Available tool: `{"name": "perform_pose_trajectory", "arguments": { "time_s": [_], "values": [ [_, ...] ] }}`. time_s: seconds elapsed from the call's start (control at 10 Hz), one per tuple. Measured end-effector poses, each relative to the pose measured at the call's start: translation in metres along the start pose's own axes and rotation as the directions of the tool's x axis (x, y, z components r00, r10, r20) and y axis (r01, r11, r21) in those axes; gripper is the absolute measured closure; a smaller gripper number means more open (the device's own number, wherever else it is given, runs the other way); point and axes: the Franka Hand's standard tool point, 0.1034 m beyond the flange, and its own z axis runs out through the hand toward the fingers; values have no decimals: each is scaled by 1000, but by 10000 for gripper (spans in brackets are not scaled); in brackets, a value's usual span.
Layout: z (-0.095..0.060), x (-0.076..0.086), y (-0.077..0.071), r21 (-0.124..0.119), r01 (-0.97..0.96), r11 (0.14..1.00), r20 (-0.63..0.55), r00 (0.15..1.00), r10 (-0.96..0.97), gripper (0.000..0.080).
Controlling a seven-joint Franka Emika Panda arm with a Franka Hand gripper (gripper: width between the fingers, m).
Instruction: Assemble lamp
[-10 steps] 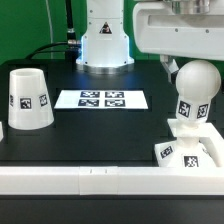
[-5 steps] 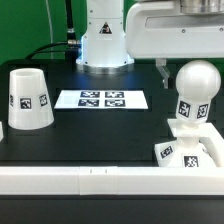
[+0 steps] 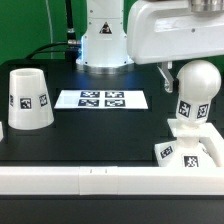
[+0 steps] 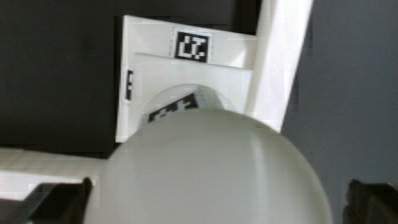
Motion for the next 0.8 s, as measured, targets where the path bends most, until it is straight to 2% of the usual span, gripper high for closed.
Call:
{"name": "perform_pose_trajectory", "arguments": {
  "time_s": [0.2,0.3,0.4,0.6,0.8],
  "values": [
    [0,0,0,-5,125,992,1,992,-125,101],
    [0,1,0,-28,254,967,1,967,-254,101],
    [-1,3,1,-44,377,925,1,926,-377,101],
    [-1,3,4,-46,553,832,18,833,-553,101],
    [-1,3,1,-51,685,727,34,728,-684,101]
  ]
}}
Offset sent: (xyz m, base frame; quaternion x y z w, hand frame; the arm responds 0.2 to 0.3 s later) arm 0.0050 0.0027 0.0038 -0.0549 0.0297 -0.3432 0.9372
